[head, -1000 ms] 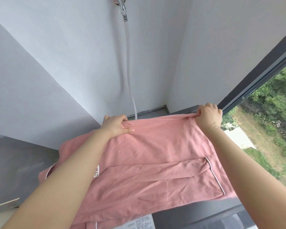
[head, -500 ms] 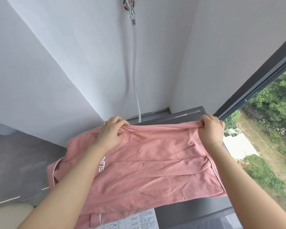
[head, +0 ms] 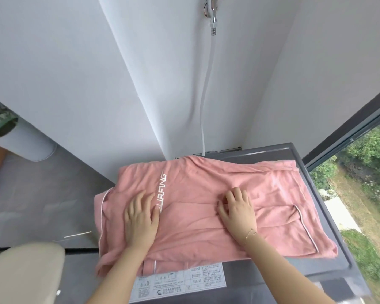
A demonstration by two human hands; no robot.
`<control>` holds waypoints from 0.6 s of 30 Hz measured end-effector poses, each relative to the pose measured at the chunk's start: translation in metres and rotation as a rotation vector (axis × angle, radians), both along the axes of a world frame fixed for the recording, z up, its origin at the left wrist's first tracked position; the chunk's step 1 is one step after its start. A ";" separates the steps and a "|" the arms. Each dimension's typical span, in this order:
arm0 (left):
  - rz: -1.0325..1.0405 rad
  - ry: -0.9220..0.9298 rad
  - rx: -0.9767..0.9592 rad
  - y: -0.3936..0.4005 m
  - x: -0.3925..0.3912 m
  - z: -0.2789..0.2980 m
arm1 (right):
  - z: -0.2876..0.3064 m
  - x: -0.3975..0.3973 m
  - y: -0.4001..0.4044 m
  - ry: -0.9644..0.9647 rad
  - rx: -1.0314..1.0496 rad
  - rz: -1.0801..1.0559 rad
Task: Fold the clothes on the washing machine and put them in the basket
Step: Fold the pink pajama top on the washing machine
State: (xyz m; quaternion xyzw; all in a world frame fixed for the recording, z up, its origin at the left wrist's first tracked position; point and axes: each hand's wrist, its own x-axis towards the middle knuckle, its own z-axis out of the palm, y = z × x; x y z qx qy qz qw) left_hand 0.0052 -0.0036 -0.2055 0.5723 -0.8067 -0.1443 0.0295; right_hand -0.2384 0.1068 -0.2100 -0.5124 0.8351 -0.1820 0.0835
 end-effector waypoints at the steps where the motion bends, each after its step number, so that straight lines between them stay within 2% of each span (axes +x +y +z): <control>1: 0.014 0.000 -0.017 0.007 0.002 -0.001 | -0.002 0.000 0.005 0.031 -0.001 -0.012; 5: 0.018 -0.046 -0.053 0.040 0.002 -0.001 | -0.002 -0.002 0.025 0.084 0.023 0.007; 13: 0.060 -0.068 0.053 0.108 0.007 0.002 | 0.001 -0.003 0.068 0.048 0.054 0.038; 16: 0.137 -0.031 0.065 0.093 0.006 0.014 | 0.011 -0.004 0.057 -0.077 0.100 -0.003; 18: 0.237 0.115 0.106 0.063 0.004 0.027 | 0.025 -0.008 0.036 -0.223 0.099 -0.038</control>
